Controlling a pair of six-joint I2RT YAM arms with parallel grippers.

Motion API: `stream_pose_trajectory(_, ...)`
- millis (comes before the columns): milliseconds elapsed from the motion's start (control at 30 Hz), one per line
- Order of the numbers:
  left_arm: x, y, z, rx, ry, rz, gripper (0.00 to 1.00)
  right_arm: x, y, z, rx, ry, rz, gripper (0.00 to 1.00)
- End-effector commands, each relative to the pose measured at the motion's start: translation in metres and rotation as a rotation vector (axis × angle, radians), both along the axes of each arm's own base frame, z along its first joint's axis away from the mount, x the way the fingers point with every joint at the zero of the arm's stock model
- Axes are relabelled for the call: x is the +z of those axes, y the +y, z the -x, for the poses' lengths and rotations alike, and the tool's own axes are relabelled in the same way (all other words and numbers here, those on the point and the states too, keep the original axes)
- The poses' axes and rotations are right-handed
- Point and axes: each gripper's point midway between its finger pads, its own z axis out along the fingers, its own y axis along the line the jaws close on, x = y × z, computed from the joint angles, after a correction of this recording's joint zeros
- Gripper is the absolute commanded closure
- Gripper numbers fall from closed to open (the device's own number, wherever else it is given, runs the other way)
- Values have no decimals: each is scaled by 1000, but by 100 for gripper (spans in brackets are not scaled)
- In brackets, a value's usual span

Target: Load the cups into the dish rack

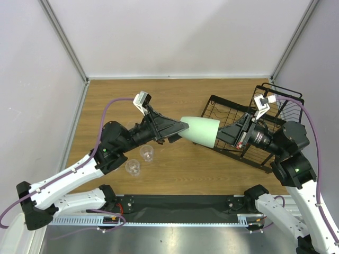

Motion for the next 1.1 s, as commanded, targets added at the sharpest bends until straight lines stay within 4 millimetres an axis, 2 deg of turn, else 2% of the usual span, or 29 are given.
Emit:
stream_pose_trajectory(0, 37, 6, 10, -18, -53, 99, 6, 11, 0, 1, -6, -56, -24, 100)
stream_pose_trajectory(133, 34, 5, 9, -18, -48, 93, 15, 9, 2, 1, 3, -52, -12, 100)
stream_pose_trajectory(167, 35, 5, 9, -16, -47, 98, 21, 9, 2, 1, 5, -52, -11, 100)
stream_pose_trajectory(233, 35, 5, 9, -19, -46, 101, 28, 9, 2, 2, 6, -54, -3, 100)
stream_pose_trajectory(333, 36, 4, 9, -20, -51, 107, 48, 9, 1, 2, -5, -54, 6, 100)
stream_pose_trajectory(367, 35, 4, 9, -22, -50, 105, 63, 8, 0, 1, -9, -51, 9, 100)
stream_pose_trajectory(433, 35, 3, 9, -22, -51, 103, 76, 4, 1, 0, -9, -34, 24, 98)
stream_pose_trajectory(467, 34, 2, 9, -26, -55, 97, 87, 5, 0, 0, -11, -39, 30, 93)
stream_pose_trajectory(500, 33, 2, 9, -26, -58, 93, 95, -1, 0, -1, -17, -12, 54, 69)
stream_pose_trajectory(533, 33, 0, 8, -22, -59, 83, 100, -3, -3, -4, -45, -3, 71, 56)
stream_pose_trajectory(567, 26, -2, 6, -13, -64, 48, 100, 0, -6, -4, -67, -26, 93, 46)
stream_pose_trajectory(600, 23, -4, 5, -13, -73, 22, 100, -10, -10, -4, -86, 19, 134, 29)
stream_pose_trajectory(633, 28, -4, 3, -2, -91, 8, 100, -15, -17, -13, -151, 40, 164, 22)
stream_pose_trajectory(667, 15, -9, -2, 15, -107, -69, 100, -19, -21, -15, -184, 60, 194, 16)
stream_pose_trajectory(700, 13, -10, -6, 28, -118, -103, 100, -24, -30, -12, -216, 94, 243, 13)
stream_pose_trajectory(733, 9, -12, -13, 52, -143, -169, 100, -30, -38, -22, -292, 125, 280, 12)
stream_pose_trajectory(833, 2, -10, -33, 111, -186, -300, 100, -43, -61, -24, -415, 217, 359, 13)
stream_pose_trajectory(867, -7, -14, -43, 124, -184, -350, 100, -45, -66, -23, -440, 229, 372, 13)
stream_pose_trajectory(900, 3, -11, -47, 148, -206, -363, 100, -49, -72, -20, -464, 263, 387, 12)
stream_pose_trajectory(967, -22, -11, -70, 189, -205, -491, 100, -55, -83, -17, -518, 295, 417, 12)
stream_pose_trajectory(1000, -17, -9, -76, 211, -219, -508, 100, -56, -87, -15, -531, 305, 424, 12)
stream_pose_trajectory(1033, -31, -7, -85, 224, -221, -576, 100, -53, -92, -14, -559, 306, 424, 12)
stream_pose_trajectory(1067, -34, -7, -92, 241, -229, -601, 100, -58, -97, -10, -574, 334, 450, 12)
